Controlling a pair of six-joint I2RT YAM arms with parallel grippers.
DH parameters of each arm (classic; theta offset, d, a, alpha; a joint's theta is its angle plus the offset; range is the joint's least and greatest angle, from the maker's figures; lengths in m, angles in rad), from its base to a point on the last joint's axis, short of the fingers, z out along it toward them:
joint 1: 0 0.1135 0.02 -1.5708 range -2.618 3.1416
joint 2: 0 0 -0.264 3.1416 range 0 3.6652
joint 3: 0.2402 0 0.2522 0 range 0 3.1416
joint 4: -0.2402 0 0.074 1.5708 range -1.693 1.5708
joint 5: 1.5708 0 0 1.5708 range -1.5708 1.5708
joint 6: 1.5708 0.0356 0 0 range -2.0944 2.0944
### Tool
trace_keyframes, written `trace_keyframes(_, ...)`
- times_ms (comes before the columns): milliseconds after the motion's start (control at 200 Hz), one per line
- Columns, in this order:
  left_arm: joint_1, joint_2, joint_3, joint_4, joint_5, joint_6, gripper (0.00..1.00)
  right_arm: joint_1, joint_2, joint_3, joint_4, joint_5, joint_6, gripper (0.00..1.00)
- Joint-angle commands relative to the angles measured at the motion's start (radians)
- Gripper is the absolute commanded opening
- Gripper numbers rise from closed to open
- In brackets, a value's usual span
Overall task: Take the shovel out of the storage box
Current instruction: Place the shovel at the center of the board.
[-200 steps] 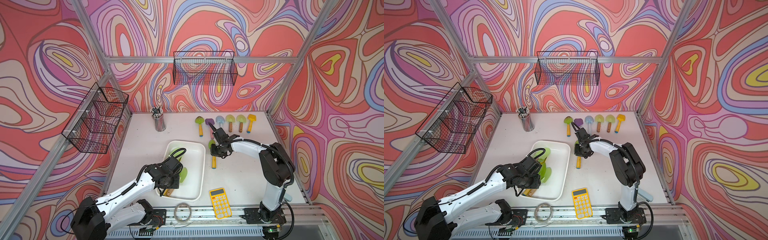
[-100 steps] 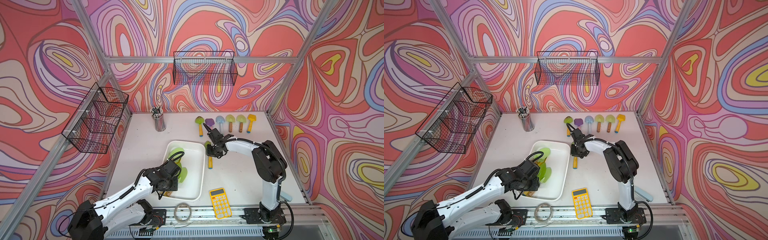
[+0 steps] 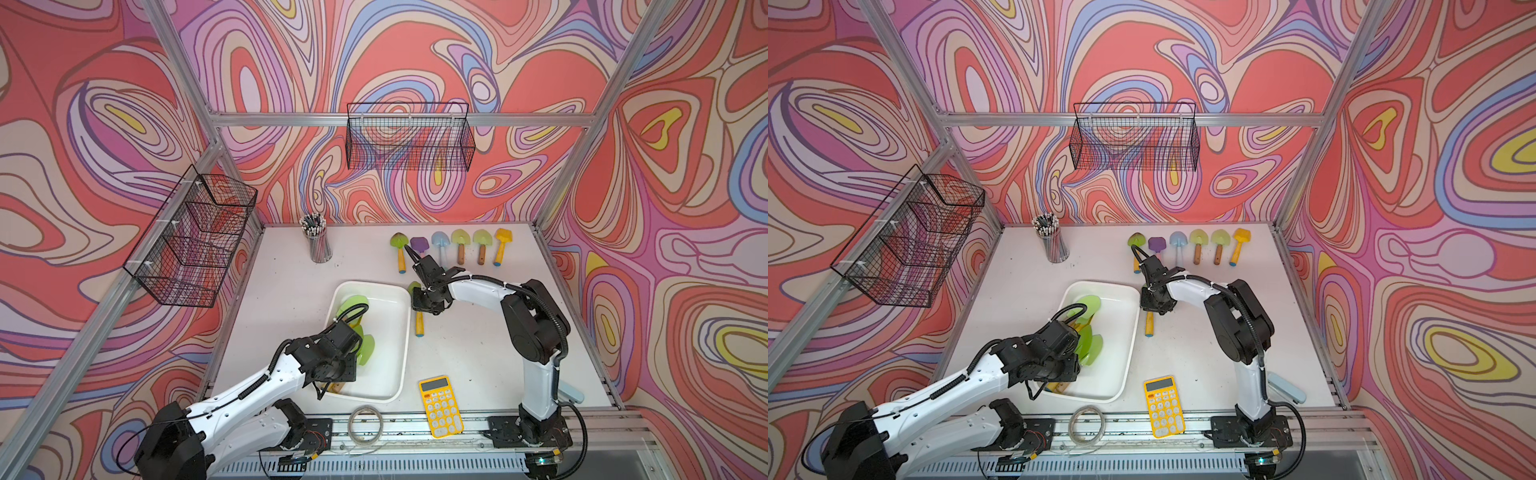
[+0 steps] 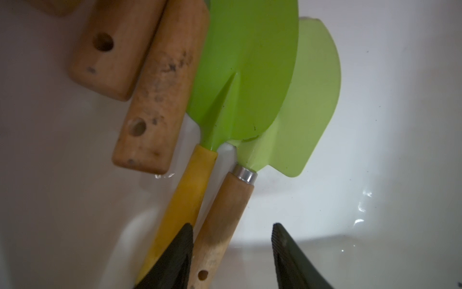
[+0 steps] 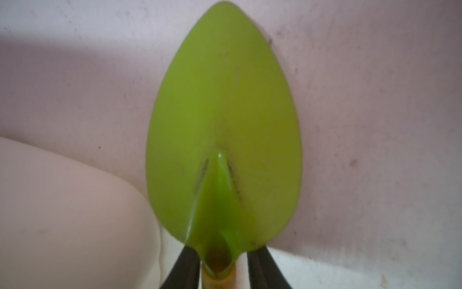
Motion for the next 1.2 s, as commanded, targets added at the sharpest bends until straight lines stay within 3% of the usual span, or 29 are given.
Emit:
trace_keyframes(0,-0.005,0.013,-0.008,0.001,-0.018,-0.014,0.55,0.004,-0.029,-0.006,-0.013,0.013,0.006,0.34)
trace_keyframes(240,-0.004,0.051,-0.004,0.003,-0.008,-0.010,0.53,0.003,-0.147,-0.022,-0.048,0.059,-0.020,0.37)
trace_keyframes(561,-0.023,0.105,-0.005,0.008,0.034,-0.012,0.43,-0.036,-0.273,-0.072,-0.052,0.109,-0.035,0.35)
trace_keyframes(916,-0.074,0.187,0.012,0.083,0.103,-0.025,0.42,-0.055,-0.302,-0.103,-0.027,0.102,-0.042,0.34)
trace_keyframes(1192,-0.102,0.195,0.015,0.044,0.126,-0.029,0.42,-0.056,-0.308,-0.141,0.010,0.085,-0.030,0.33)
